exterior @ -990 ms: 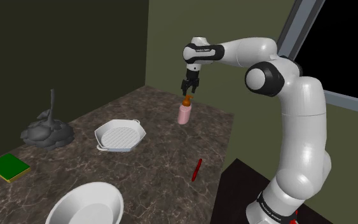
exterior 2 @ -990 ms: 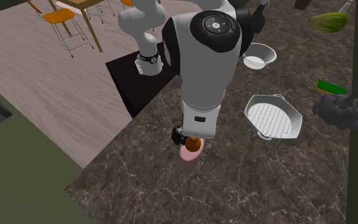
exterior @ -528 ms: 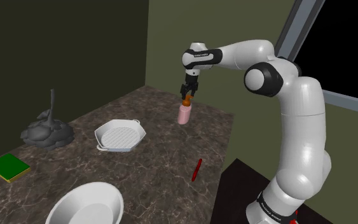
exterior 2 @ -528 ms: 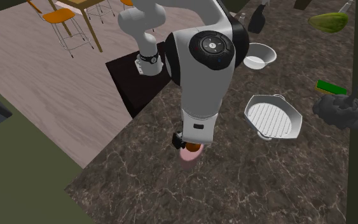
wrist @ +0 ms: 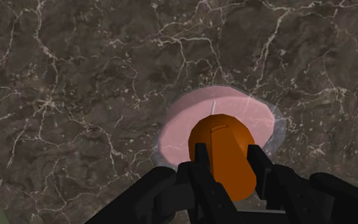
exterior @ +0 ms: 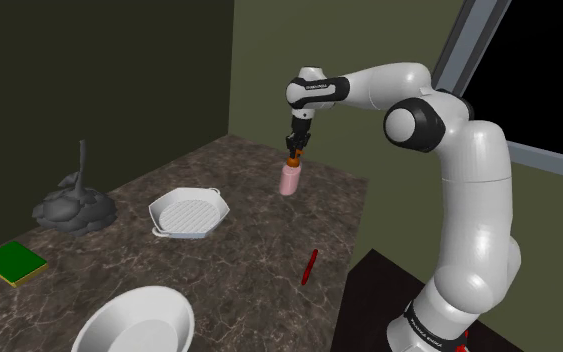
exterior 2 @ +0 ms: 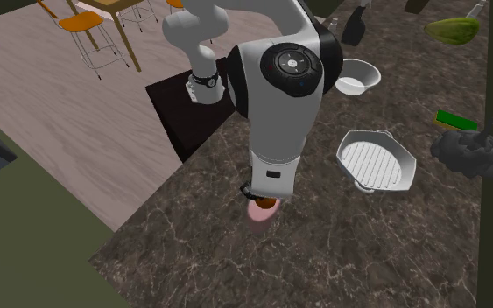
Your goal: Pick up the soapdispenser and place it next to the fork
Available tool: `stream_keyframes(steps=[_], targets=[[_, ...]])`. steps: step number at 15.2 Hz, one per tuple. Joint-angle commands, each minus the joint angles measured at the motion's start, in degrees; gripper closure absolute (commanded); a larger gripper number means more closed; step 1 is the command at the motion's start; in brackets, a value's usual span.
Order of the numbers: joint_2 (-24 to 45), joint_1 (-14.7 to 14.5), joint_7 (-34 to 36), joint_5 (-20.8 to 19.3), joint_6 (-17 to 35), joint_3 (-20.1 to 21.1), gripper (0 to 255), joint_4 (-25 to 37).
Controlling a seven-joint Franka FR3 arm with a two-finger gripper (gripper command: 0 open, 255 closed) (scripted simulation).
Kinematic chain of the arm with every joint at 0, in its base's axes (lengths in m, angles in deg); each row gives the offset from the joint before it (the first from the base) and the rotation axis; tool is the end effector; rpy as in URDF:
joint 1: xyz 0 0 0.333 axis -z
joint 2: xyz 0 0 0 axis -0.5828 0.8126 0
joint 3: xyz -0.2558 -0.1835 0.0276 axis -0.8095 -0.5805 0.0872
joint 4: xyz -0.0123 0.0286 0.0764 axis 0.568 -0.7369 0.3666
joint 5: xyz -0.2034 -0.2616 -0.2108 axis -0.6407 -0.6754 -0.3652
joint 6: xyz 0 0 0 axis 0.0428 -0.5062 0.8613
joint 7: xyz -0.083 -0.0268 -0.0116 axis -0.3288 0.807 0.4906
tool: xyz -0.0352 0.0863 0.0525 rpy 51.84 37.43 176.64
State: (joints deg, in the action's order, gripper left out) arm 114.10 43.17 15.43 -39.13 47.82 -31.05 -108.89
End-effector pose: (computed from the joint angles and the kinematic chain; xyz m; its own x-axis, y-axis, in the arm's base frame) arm 0.6754 -0.1771 0.4113 0.9985 0.0445 -0.0329 0.0438 -0.9988 -0.0213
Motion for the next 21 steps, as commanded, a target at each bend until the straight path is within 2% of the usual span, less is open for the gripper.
stream_keyframes(steps=[1, 7, 21], targets=[[0.0, 0.0, 0.0, 0.0, 0.0, 0.0, 255, 0.0], [0.0, 0.0, 0.0, 0.0, 0.0, 0.0, 255, 0.0], [-0.6, 0.4, 0.4, -0.2, -10.5, -0.2, 255, 9.9]])
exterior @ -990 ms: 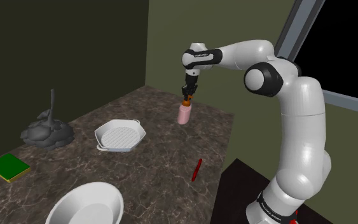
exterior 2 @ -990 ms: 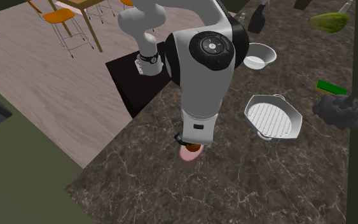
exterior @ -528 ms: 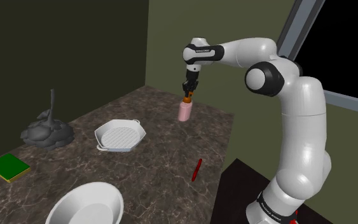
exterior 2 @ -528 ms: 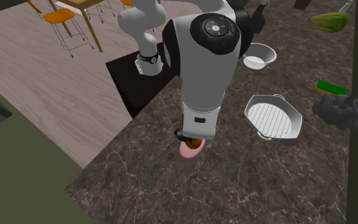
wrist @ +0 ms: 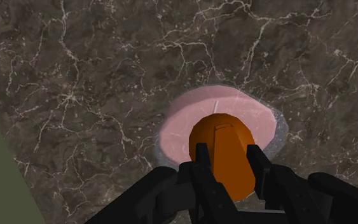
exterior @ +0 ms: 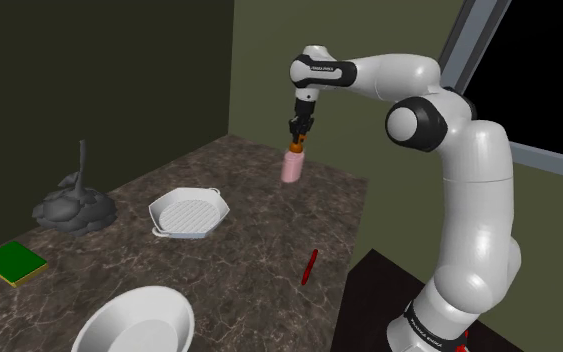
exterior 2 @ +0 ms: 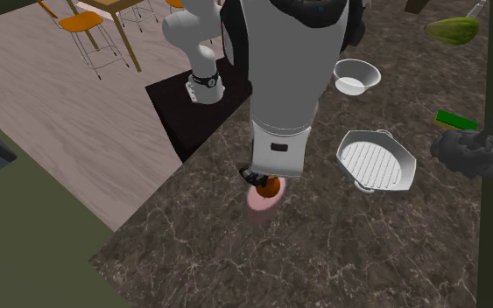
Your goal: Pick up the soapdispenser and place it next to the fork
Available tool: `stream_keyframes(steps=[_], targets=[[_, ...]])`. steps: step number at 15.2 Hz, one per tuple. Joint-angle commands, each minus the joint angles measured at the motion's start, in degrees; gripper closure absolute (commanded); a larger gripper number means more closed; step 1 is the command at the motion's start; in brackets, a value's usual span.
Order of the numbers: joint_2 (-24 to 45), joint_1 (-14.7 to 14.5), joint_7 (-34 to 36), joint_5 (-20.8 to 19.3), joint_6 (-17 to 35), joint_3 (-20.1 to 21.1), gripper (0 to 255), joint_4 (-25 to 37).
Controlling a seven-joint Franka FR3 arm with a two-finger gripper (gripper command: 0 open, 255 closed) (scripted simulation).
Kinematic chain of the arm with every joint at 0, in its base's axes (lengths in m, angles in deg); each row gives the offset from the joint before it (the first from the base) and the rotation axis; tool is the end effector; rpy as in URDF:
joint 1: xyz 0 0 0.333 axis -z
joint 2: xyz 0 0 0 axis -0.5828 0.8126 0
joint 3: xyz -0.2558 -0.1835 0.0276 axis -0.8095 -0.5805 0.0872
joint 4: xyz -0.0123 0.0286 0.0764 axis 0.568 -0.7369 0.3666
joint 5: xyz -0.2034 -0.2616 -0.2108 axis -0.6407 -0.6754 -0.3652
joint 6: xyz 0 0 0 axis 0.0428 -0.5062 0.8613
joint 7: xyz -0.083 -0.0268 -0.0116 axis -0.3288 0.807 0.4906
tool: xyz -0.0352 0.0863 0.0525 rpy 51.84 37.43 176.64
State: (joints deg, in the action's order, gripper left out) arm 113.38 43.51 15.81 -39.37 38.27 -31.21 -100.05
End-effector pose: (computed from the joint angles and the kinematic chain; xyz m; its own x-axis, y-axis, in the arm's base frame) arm 0.6751 -0.1769 0.4793 0.9985 0.0444 -0.0332 0.0437 -0.9988 -0.0214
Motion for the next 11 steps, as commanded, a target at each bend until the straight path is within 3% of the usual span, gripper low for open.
stream_keyframes(steps=[1, 5, 11], targets=[[0.2, 0.1, 0.0, 0.0, -1.7, 0.0, 255, 2.0], [0.7, 0.3, 0.1, 0.1, -4.7, 0.0, 255, 5.4], [-12.5, -4.6, 5.1, -2.0, -1.4, 0.9, 255, -10.8]])
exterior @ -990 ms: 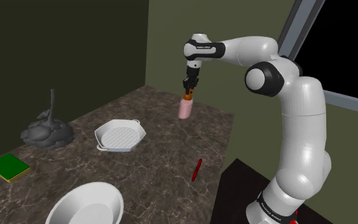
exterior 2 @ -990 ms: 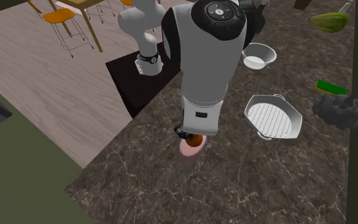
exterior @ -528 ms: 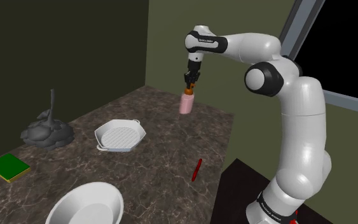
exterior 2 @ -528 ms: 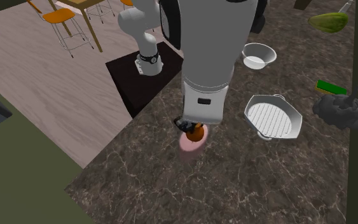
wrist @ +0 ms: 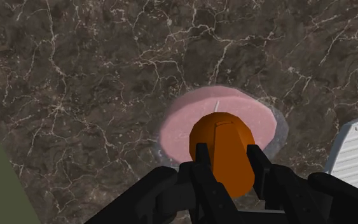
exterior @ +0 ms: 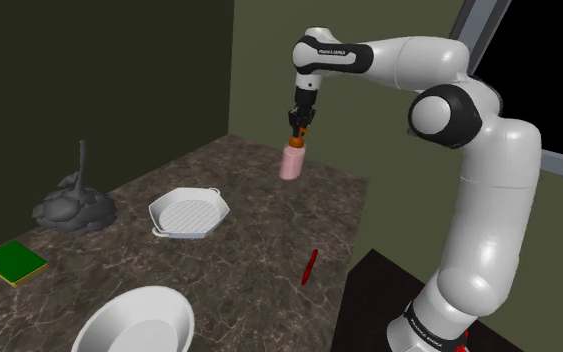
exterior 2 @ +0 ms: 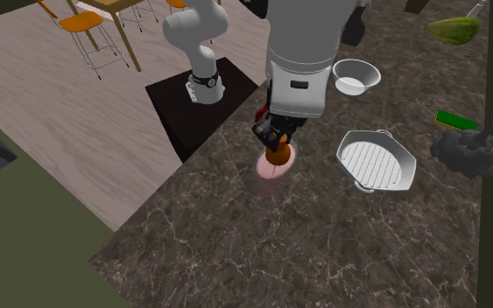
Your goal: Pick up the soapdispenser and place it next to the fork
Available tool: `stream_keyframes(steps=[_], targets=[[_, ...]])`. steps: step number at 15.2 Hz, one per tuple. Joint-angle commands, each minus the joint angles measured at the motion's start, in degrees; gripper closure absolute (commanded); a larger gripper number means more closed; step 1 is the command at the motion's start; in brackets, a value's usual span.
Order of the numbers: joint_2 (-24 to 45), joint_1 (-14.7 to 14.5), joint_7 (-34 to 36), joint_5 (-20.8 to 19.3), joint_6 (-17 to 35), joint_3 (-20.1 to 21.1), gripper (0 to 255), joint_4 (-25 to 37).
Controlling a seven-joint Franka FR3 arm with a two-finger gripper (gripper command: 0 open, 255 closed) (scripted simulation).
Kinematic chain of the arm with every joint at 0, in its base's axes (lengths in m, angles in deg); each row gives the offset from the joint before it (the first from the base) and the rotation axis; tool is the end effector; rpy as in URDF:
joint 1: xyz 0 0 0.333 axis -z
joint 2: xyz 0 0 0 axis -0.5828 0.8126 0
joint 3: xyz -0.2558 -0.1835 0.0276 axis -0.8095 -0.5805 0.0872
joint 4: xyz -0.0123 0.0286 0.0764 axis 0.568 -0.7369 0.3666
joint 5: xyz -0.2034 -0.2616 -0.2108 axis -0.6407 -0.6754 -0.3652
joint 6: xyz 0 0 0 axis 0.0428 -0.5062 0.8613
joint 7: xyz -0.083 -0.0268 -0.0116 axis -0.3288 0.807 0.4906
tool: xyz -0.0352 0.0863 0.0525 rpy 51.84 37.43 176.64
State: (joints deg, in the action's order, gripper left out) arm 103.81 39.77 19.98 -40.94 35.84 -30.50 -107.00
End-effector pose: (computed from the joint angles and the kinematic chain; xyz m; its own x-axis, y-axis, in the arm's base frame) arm 0.6420 -0.1266 0.5299 0.9984 0.0449 -0.0332 0.0442 -0.9988 -0.0216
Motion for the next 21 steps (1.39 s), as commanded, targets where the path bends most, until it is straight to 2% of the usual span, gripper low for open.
stream_keyframes(steps=[1, 11, 21], targets=[[-4.8, -1.6, 1.9, -0.8, 1.3, 0.4, 255, -5.9], [-20.6, -7.6, 12.3, -2.6, 0.5, 4.9, 255, -20.7], [-31.6, -12.7, 23.8, -1.5, -3.7, 11.3, 255, -27.2]])
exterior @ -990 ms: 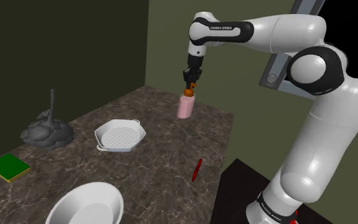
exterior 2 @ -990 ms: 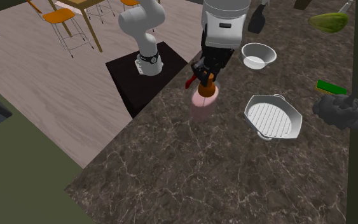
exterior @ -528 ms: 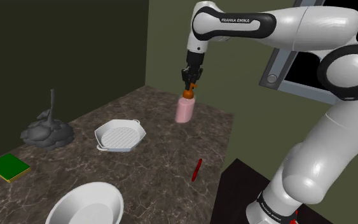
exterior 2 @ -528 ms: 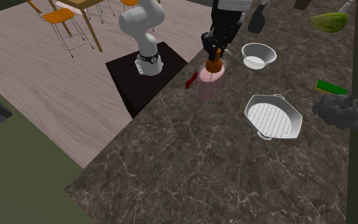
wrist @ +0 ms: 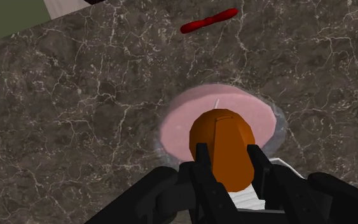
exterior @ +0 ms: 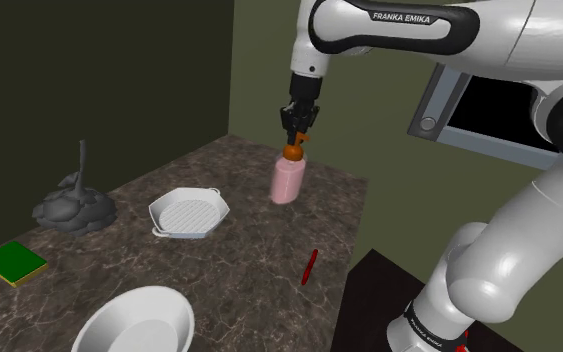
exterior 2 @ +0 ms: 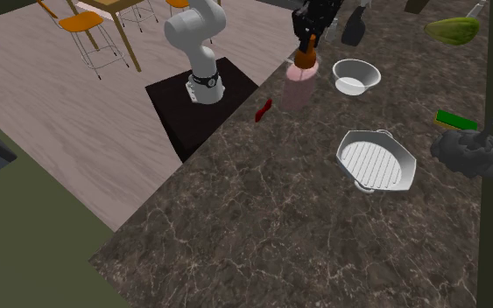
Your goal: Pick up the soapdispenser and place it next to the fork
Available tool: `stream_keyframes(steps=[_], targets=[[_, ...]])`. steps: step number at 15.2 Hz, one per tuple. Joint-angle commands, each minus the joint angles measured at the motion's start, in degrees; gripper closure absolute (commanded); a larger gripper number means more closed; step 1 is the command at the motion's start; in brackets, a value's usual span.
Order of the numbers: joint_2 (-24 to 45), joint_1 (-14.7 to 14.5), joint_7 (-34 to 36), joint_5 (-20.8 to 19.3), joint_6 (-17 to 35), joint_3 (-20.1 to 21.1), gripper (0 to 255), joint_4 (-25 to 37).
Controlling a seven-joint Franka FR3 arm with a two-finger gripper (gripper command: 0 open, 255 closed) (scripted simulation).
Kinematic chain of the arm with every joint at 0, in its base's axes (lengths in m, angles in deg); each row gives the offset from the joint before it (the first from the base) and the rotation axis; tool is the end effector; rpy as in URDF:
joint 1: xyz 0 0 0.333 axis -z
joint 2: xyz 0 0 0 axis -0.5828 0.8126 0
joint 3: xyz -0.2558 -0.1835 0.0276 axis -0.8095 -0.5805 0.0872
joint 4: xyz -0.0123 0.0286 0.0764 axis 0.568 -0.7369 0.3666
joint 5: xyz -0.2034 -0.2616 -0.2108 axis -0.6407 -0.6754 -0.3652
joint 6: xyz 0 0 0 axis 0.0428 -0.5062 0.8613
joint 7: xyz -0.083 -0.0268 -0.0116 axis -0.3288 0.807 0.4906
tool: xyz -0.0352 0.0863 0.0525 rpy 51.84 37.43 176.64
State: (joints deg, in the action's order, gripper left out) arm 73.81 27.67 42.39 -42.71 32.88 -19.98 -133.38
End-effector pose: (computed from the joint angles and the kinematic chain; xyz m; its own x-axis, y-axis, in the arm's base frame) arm 0.4853 0.0866 0.6070 0.9984 0.0457 -0.0331 0.0449 -0.9987 -0.0221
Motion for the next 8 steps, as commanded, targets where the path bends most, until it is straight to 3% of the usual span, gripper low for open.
stream_keyframes(steps=[1, 8], targets=[[-2.4, -1.1, 2.6, 0.5, -1.2, 1.5, 255, -1.1], [-6.6, -4.4, 11.3, 2.6, -5.0, 6.9, 255, -1.1]])
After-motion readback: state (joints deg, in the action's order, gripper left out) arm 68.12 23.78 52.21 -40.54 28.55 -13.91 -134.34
